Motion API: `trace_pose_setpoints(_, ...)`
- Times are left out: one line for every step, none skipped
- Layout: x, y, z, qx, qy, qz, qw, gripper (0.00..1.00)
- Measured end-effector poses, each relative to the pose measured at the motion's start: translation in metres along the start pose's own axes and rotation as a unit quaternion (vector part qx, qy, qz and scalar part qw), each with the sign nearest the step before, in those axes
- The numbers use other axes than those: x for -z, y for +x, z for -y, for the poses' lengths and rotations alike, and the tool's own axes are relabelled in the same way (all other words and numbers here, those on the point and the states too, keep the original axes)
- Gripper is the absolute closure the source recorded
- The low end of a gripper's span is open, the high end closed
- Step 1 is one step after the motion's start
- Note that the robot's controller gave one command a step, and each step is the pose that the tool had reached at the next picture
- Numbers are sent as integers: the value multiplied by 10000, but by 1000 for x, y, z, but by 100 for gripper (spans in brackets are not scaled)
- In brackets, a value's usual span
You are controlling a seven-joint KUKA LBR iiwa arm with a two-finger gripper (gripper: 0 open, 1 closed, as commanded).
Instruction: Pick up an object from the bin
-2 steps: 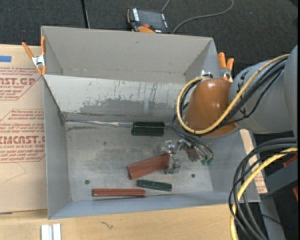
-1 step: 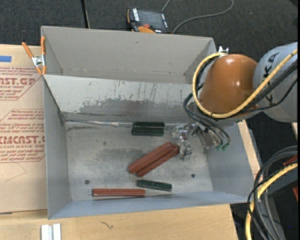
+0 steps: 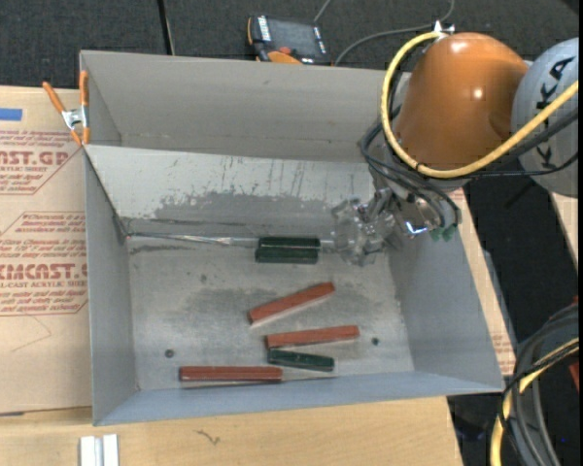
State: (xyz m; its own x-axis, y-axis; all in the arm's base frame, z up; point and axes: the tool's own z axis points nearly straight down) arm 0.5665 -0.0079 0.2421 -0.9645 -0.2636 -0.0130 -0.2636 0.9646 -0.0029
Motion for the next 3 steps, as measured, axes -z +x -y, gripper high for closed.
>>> trace_pose_setpoints(-5, 3, 0, -4, -18, -47, 10000, 0)
trace_pose_setpoints(-176, 44, -14, -461, -28, -95, 9989, 0)
trace_pose_setpoints(-172, 41, -13, -462, -20, -68, 9989, 100)
